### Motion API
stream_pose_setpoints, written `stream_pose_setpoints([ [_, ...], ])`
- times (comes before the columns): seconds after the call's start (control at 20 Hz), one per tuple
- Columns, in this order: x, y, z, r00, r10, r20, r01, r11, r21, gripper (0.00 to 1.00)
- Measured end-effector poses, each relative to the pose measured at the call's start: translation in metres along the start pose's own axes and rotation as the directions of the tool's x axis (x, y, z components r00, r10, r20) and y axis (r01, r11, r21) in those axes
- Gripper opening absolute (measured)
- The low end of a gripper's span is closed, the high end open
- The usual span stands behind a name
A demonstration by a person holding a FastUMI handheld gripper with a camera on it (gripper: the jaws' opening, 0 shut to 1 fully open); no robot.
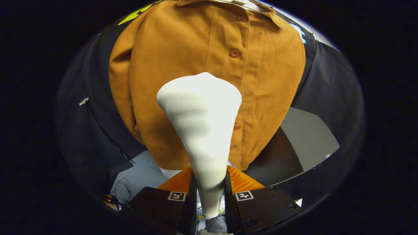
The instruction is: Iron the clothes twice with a garment steamer, once on the left side and once on the right side.
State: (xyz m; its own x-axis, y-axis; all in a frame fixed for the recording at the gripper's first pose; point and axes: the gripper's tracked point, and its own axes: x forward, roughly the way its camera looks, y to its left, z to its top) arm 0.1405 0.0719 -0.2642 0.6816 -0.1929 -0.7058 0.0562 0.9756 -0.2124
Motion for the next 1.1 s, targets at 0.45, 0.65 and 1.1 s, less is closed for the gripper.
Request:
stream_pose_setpoints([
  [0.45, -0.062, -0.078, 0.085, 0.976, -0.067, 0.207, 0.046, 0.993, 0.105, 0.39],
  [0.65, -0.088, -0.108, 0.107, 0.955, -0.078, 0.287, 0.039, 0.990, 0.138, 0.39],
  [1.1, -0.118, -0.128, 0.131, 0.919, -0.066, 0.390, 0.008, 0.989, 0.147, 0.39],
])
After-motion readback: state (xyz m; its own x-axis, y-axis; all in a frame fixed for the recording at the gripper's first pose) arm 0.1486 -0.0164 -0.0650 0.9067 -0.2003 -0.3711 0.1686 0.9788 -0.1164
